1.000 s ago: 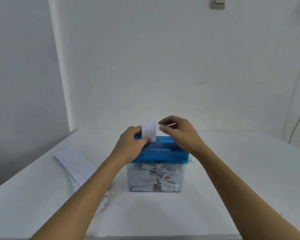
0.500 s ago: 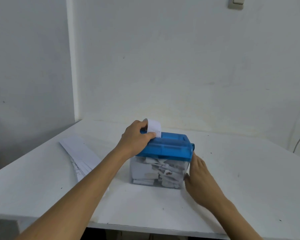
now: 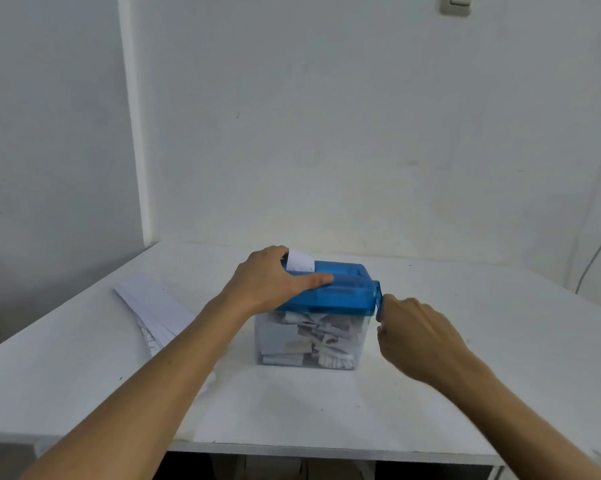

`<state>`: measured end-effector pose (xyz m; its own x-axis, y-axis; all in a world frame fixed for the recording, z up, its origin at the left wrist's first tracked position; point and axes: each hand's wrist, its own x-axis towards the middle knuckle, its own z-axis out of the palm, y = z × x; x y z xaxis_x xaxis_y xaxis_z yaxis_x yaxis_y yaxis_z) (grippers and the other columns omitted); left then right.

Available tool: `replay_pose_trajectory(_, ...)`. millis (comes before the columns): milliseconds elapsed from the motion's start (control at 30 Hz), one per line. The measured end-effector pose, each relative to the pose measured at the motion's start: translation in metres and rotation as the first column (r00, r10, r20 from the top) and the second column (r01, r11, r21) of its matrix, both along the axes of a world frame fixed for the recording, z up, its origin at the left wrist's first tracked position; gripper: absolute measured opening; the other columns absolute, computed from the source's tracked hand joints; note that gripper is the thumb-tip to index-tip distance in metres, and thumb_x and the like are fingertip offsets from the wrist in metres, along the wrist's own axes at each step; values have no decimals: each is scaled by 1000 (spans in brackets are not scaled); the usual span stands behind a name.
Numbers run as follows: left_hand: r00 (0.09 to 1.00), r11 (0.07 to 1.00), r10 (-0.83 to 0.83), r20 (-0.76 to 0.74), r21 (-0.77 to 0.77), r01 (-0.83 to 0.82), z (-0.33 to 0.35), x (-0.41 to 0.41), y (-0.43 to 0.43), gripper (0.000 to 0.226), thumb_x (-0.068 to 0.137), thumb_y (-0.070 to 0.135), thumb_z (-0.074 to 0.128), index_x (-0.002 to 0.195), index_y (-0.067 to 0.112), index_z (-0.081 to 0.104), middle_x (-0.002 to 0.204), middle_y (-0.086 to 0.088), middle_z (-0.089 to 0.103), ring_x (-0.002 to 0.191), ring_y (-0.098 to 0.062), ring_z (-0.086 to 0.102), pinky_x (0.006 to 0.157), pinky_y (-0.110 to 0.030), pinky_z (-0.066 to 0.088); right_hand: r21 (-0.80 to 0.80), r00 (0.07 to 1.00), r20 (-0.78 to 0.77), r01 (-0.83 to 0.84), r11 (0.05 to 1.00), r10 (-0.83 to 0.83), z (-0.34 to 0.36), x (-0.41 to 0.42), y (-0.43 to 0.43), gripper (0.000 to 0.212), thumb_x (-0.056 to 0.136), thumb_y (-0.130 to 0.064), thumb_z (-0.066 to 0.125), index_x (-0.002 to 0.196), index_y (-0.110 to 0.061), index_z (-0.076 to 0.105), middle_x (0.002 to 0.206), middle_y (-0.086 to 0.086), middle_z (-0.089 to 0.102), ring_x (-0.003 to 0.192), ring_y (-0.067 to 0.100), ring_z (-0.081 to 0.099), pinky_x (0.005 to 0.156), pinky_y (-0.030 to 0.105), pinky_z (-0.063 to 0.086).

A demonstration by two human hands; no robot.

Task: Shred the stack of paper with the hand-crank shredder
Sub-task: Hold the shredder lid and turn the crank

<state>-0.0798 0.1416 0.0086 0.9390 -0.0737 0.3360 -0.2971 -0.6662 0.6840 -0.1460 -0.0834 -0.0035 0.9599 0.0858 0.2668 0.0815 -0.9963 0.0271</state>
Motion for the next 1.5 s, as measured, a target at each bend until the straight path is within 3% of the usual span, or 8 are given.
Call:
replay_pose_trajectory(100, 1000, 1000, -11, -18, -2, 11, 1, 3, 0, 83, 47, 91, 67, 95, 24, 67, 95, 5, 69, 86, -17, 65, 77, -38, 57, 105, 999, -35, -38, 994, 42, 43, 4, -10, 11, 89, -20, 54, 80, -13, 55, 77, 2, 58, 67, 17, 57, 54, 29, 41)
replay_pose_trajectory(267, 999, 999, -51, -17, -13, 50, 2, 4, 1, 83, 52, 89, 71, 98, 20, 70, 96, -1, 71, 85, -17, 66, 74, -39, 55, 483, 965, 79, -257, 837, 251, 87, 30, -25, 43, 79, -22, 85, 105, -25, 51, 94, -11, 62, 78, 6, 65, 55, 17, 49)
replay_pose_trajectory(467, 998, 998, -59, -15, -19, 59, 1, 4, 1, 88, 49, 90, 70, 101, 19, 70, 99, -1, 70, 91, -22, 66, 81, -44, 57, 734, 963, 195, -271, 623, 188, 29, 94, -24, 15, 99, -29, 62, 92, -16, 58, 97, 1, 63, 81, 18, 65, 62, 24, 53)
replay_pose_trajectory(700, 999, 998, -41, 26, -39, 42, -3, 5, -1, 85, 49, 92, 66, 101, 25, 70, 97, 8, 70, 88, -14, 66, 81, -45, 60, 868, 998, -24, -5, 497, 52, -61, 72, -9, 47, 109, -27, 37, 78, -5, 64, 75, 11, 69, 64, 22, 61, 56, 28, 51)
replay_pose_trajectory(967, 999, 999, -36, -12, -6, 35, 0, 9, 0, 90, 39, 99, 63, 100, 34, 70, 96, 13, 69, 89, -12, 65, 83, -45, 59, 785, 974, -76, -75, 615, 214, 0, -13, -23, 57, 103, -30, 43, 64, 2, 68, 63, 10, 71, 55, 22, 68, 54, 28, 51)
replay_pose_trajectory(1133, 996, 996, -85, -33, -17, 85, 3, 7, 1, 64, 56, 84, 75, 97, 34, 72, 93, 12, 70, 86, -9, 65, 73, -33, 56, 673, 992, 123, -93, 733, 13, 46, 0, -13, 47, 94, -39, 58, 63, -6, 71, 51, 2, 67, 48, 18, 66, 48, 26, 53)
replay_pose_trajectory(1300, 992, 992, -125, -11, -27, 124, 2, 6, 2, 48, 67, 74, 79, 97, 36, 72, 92, 15, 70, 84, -5, 64, 68, -23, 49, 756, 945, 313, -188, 627, -95, 54, 62, -7, 52, 101, -41, 51, 69, -4, 68, 60, 2, 68, 48, 15, 65, 58, 34, 60)
replay_pose_trajectory(1500, 995, 995, -101, 6, -26, 101, -2, 8, 1, 76, 57, 86, 71, 116, 38, 70, 103, 22, 68, 93, -2, 63, 80, -30, 56, 838, 989, 117, -48, 543, -92, -1, 118, -5, 48, 105, -43, 47, 74, -7, 58, 75, 7, 64, 59, 15, 54, 54, 26, 44)
